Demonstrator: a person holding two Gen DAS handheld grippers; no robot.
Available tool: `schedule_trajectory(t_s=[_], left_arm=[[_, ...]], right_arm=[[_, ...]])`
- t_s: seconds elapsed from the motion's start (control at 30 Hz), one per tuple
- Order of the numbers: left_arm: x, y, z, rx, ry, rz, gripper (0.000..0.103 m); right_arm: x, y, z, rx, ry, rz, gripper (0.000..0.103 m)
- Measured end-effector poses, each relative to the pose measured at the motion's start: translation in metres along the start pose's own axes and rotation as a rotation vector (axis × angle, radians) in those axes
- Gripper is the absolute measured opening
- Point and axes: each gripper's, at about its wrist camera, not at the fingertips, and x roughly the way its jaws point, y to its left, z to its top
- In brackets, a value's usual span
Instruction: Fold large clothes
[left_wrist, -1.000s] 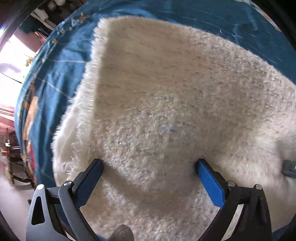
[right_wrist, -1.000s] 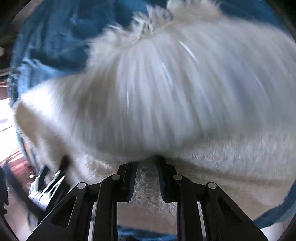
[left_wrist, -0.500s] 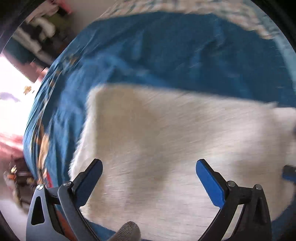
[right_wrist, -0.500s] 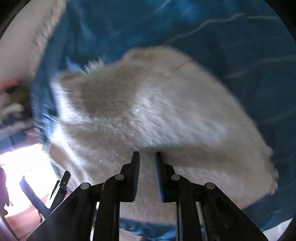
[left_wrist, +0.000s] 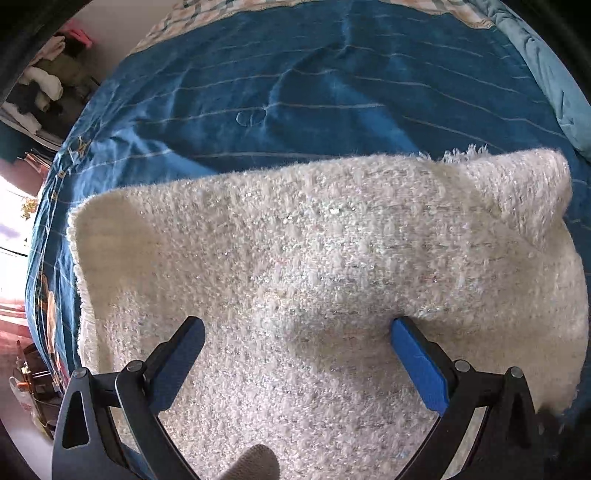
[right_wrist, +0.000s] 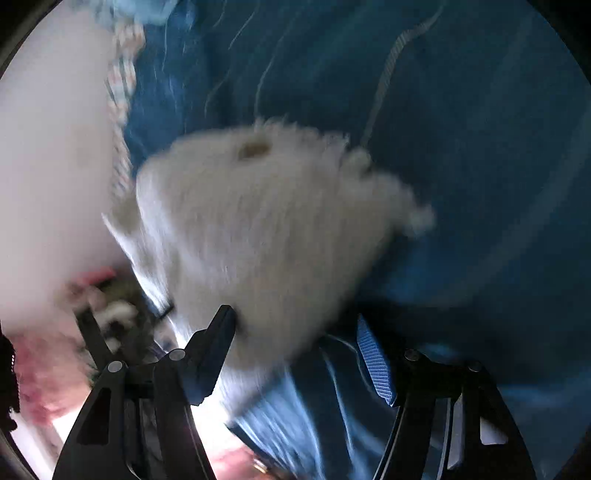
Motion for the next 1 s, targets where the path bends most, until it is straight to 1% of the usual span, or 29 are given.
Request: schedule_trajectory(t_s=[0.07,0.13,0.23,0.3,0.33,0.43,0.47,0.57,0.63,0.7,0.73,0.77,0.83,0.9,0.93,0.97,1.0], left_arm=[[0.004,0.002,0.001,0.012,0.015,-0.002,0.103],[0.006,0.0,0.002,0.035,0.02,0.003,0.103],[0.007,-0.005,0.006,0.07,0.02,0.018,0.103],[0.008,-0.007,0.008,0.078,0.02,0.028,0.103],[0.008,-0.008,0.008,0.075,0.018,0.031,0.103],[0.01,-0.006,0.011,0.04,0.016,0.005,0.103],[0.012,-0.005,0.012,0.022,0.021,-0.011,0.103],[0.019,-0.003,0.017,-0.009,0.019,-0.057,0.103],[0.024,0.004,0.02,-0.043,0.025,-0.105,0.103],[0.025,0.015,0.02,-0.079,0.035,-0.155,0.103],[0.024,0.025,0.018,-0.098,0.039,-0.188,0.103],[0.021,0.036,0.017,-0.121,0.045,-0.214,0.103],[0.015,0.059,0.012,-0.162,0.056,-0.237,0.103],[0.005,0.093,0.002,-0.233,0.08,-0.271,0.103],[-0.001,0.11,-0.004,-0.267,0.084,-0.281,0.103],[-0.008,0.128,-0.011,-0.3,0.083,-0.287,0.103],[-0.02,0.156,-0.022,-0.347,0.078,-0.287,0.103]], right_arm=[[0.01,0.004,0.01,0.005,-0.058,0.125,0.068],[0.022,0.015,0.018,-0.007,-0.082,0.211,0.068],[0.053,0.036,0.028,-0.035,-0.069,0.246,0.067],[0.064,0.051,0.029,-0.052,-0.065,0.252,0.052],[0.066,0.056,0.029,-0.061,-0.062,0.252,0.038],[0.057,0.082,0.026,-0.112,-0.079,0.241,0.028],[0.051,0.094,0.024,-0.137,-0.089,0.234,0.027],[0.039,0.124,0.019,-0.208,-0.094,0.218,0.026],[0.027,0.142,0.02,-0.252,-0.088,0.204,0.026],[0.025,0.176,0.011,-0.347,-0.088,0.157,0.026],[0.012,0.178,0.008,-0.377,-0.084,0.145,0.026],[0.012,0.198,-0.002,-0.43,-0.078,0.129,0.026],[0.011,0.22,-0.02,-0.516,-0.074,0.099,0.026],[0.014,0.258,-0.051,-0.63,-0.069,0.045,0.025],[0.013,0.266,-0.063,-0.66,-0.068,0.03,0.025],[0.017,0.283,-0.078,-0.705,-0.065,0.004,0.025],[0.025,0.304,-0.099,-0.769,-0.056,-0.023,0.025]])
